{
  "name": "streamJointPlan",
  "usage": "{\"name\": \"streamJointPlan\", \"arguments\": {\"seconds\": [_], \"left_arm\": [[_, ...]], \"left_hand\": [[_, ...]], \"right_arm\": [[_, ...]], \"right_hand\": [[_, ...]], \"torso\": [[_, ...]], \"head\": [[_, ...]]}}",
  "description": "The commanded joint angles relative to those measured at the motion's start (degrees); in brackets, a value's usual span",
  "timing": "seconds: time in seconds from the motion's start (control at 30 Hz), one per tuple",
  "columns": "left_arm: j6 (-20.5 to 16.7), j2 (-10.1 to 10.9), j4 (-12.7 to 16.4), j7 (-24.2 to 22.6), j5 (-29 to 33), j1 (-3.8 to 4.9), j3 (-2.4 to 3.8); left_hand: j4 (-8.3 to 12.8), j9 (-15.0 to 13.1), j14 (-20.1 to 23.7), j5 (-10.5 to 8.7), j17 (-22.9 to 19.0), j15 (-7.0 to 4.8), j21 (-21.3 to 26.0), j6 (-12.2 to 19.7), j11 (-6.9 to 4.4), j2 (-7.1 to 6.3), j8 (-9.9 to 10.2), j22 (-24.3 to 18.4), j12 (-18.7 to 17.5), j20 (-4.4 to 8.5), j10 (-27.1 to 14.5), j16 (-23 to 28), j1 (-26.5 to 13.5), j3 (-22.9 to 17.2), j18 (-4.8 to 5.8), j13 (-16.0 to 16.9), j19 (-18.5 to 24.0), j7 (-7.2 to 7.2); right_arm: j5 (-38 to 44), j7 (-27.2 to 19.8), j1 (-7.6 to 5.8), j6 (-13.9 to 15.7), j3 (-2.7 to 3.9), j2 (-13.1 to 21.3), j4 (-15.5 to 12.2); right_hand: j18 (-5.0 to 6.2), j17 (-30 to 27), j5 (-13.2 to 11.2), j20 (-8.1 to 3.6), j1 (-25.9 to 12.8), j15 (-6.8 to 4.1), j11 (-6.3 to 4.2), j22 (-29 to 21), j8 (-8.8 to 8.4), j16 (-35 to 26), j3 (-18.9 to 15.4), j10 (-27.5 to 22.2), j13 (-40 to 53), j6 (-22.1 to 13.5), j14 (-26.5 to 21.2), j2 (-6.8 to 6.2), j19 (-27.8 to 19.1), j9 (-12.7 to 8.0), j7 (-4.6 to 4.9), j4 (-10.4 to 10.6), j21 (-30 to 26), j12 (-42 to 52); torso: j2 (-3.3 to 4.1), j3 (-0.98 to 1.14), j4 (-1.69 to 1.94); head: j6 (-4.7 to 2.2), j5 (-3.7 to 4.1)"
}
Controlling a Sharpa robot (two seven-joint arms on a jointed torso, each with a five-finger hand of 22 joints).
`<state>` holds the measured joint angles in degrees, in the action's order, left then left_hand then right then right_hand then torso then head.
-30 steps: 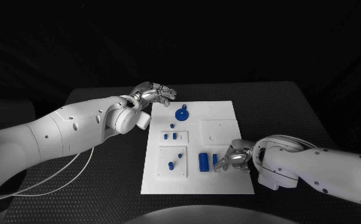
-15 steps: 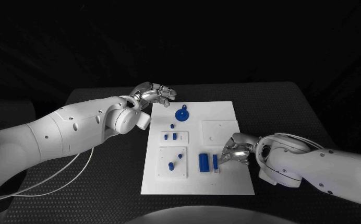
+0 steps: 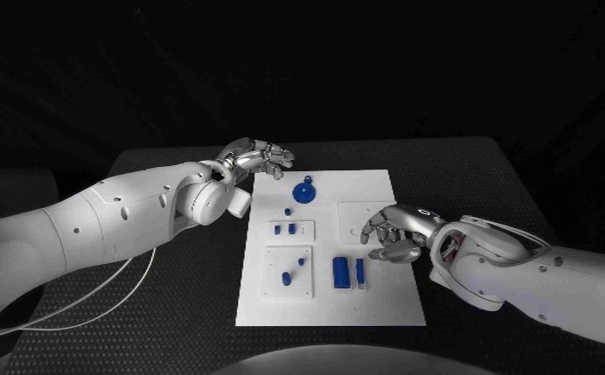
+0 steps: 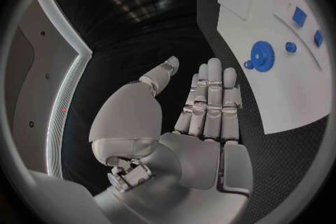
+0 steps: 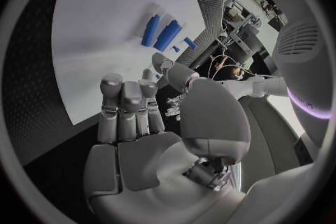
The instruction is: Assemble the parts on the task board
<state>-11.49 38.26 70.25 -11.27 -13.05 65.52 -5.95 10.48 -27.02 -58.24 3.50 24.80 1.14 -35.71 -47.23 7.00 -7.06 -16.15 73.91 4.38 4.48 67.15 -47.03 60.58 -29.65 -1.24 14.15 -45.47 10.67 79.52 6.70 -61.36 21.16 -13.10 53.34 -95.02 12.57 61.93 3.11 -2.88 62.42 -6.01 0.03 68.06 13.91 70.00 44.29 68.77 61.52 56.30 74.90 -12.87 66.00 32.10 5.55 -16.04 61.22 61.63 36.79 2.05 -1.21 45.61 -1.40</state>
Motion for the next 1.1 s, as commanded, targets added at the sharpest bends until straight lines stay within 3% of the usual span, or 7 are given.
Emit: {"name": "streamJointPlan", "arguments": {"seconds": [0.03, 0.3, 0.77, 0.87, 1.1], "left_arm": [[0.8, -0.1, 0.1, -0.5, -0.1, 0.04, 0.03], [0.7, 0.0, 0.3, -0.4, -0.1, 0.04, 0.02], [0.8, 0.1, 0.4, -0.3, -0.1, 0.04, 0.02], [0.8, 0.1, 0.4, -0.3, -0.1, 0.04, 0.02], [0.7, 0.1, 0.4, -0.3, -0.1, 0.04, 0.02]], "left_hand": [[-0.3, 0.1, -0.3, 0.2, 0.1, 0.1, 0.4, 0.3, 0.0, 0.05, -0.3, 0.1, 0.1, -0.07, -0.5, 0.3, 0.1, -0.1, -1.04, 0.0, -0.5, -0.1], [-0.4, 0.1, -0.3, 0.2, 0.1, 0.11, 0.4, 0.3, 0.01, 0.06, -0.3, 0.1, 0.1, -0.07, -0.5, 0.4, 0.1, -0.1, -1.03, 0.0, -0.5, -0.1], [-0.4, 0.1, -0.3, 0.19, 0.2, 0.11, 0.4, 0.3, 0.01, 0.05, -0.4, 0.1, 0.1, -0.08, -0.5, 0.4, 0.0, -0.1, -1.02, 0.0, -0.5, -0.09], [-0.4, 0.1, -0.3, 0.2, 0.2, 0.11, 0.4, 0.3, 0.02, 0.07, -0.4, 0.2, 0.1, -0.08, -0.5, 0.4, 0.0, -0.1, -1.02, 0.0, -0.5, -0.09], [-0.5, 0.1, -0.3, 0.2, 0.2, 0.11, 0.5, 0.4, 0.02, 0.07, -0.4, 0.2, 0.1, -0.08, -0.5, 0.4, 0.0, -0.1, -1.02, 0.0, -0.5, -0.09]], "right_arm": [[4.6, -2.1, 0.08, 0.8, -0.06, -0.5, 0.3], [4.8, -0.1, 0.14, -3.2, -0.29, -1.4, 1.1], [4.3, 0.8, 0.73, -5.3, -0.56, -2.8, 1.6], [4.5, 1.2, 0.8, -5.9, -0.56, -2.9, 1.8], [4.9, 1.6, 0.86, -7.1, -0.6, -3.0, 2.0]], "right_hand": [[2.43, 0.0, -0.3, 0.24, 0.4, 0.3, 0.33, 0.0, 0.14, -0.1, 0.3, 0.2, 0.1, -0.8, 0.1, 0.05, -0.1, -0.1, 1.25, 0.4, 0.0, 0.2], [2.43, 0.2, -0.3, 0.53, -1.2, 0.09, 0.08, 0.0, 0.53, -0.1, -0.3, 0.1, 0.1, 0.1, 0.1, 0.51, -0.1, -0.2, 0.98, 1.7, 0.3, 0.3], [2.43, 0.3, 0.4, 0.75, -1.3, 0.12, 0.12, -0.1, 0.2, -0.2, 2.6, 0.1, 0.0, 0.3, 0.2, 1.43, -0.3, -1.3, 1.03, 3.0, 0.3, 0.3], [2.43, 0.3, 1.7, 0.77, -1.2, 0.13, 0.13, -0.1, 0.14, -0.3, 3.3, 0.0, -0.1, 0.4, 0.2, 1.63, -0.4, -1.6, 1.03, 2.7, 0.3, 0.3], [2.43, 0.4, 1.9, 0.84, -1.5, 0.09, 0.05, 0.0, 0.39, -0.3, 3.7, 0.0, -0.1, 1.0, 0.2, 2.17, -0.5, -1.7, 0.93, 2.6, 0.4, 0.4]], "torso": [[0.04, 0.05, 0.07], [0.04, 0.01, 0.11], [0.01, 0.02, 0.08], [0.01, 0.03, 0.09], [0.02, 0.03, 0.01]], "head": [[0.07, 0.03], [0.16, 0.03], [0.33, -0.08], [0.39, -0.08], [0.52, -0.22]]}}
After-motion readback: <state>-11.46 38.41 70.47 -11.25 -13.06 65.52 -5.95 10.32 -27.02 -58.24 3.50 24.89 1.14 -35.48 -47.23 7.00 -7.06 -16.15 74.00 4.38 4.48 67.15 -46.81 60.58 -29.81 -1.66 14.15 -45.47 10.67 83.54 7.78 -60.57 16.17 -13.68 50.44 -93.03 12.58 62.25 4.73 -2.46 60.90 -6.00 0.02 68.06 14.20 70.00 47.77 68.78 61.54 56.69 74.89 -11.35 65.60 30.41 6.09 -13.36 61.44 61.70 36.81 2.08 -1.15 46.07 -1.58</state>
